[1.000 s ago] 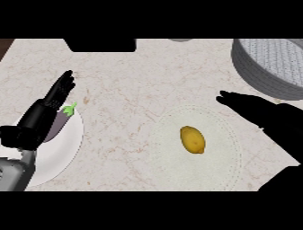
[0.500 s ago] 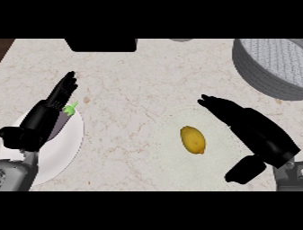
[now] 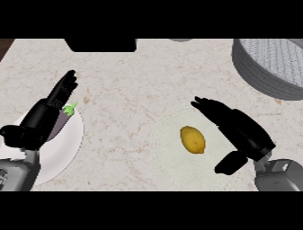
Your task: Pick the lemon from the placemat and place it in the basket
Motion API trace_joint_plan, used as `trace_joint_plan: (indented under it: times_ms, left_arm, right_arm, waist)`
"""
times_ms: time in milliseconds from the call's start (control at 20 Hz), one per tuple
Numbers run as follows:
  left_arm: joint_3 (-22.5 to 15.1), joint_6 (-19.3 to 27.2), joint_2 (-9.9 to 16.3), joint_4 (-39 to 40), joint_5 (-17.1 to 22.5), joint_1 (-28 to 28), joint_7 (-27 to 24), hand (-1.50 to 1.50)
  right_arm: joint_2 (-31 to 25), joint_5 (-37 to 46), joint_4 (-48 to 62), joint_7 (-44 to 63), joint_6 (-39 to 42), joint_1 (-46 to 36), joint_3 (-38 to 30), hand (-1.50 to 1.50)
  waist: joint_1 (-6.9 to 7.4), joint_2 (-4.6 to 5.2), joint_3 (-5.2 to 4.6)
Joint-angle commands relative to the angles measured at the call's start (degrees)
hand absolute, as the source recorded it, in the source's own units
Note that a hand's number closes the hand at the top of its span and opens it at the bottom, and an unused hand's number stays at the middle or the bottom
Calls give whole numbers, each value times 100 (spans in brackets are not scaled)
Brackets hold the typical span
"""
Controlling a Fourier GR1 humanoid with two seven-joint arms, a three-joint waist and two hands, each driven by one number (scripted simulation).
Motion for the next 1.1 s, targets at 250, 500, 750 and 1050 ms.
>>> trace_joint_plan:
  times_ms: [250, 500, 750, 1050]
  left_arm:
    - [404, -386, -246, 178, -267, -117, 51, 0]
    - [609, -593, -334, 246, -332, 130, -215, 0]
    - [806, -859, -272, -409, -154, 223, 306, 0]
    - [853, -856, -465, -245, -406, -63, 362, 0]
  right_arm:
    - [188, 46, -417, -517, 271, 451, -368, -150]
    - [420, 504, -388, -287, 371, 427, -203, -150]
    - [569, 956, -132, -250, 345, 299, -122, -150]
    - [751, 1356, 708, -644, 40, 5, -197, -150]
  waist:
    - [-26, -4, -1]
    - [-22, -3, -2]
    - [-4, -5, -1]
    - [2, 0, -1]
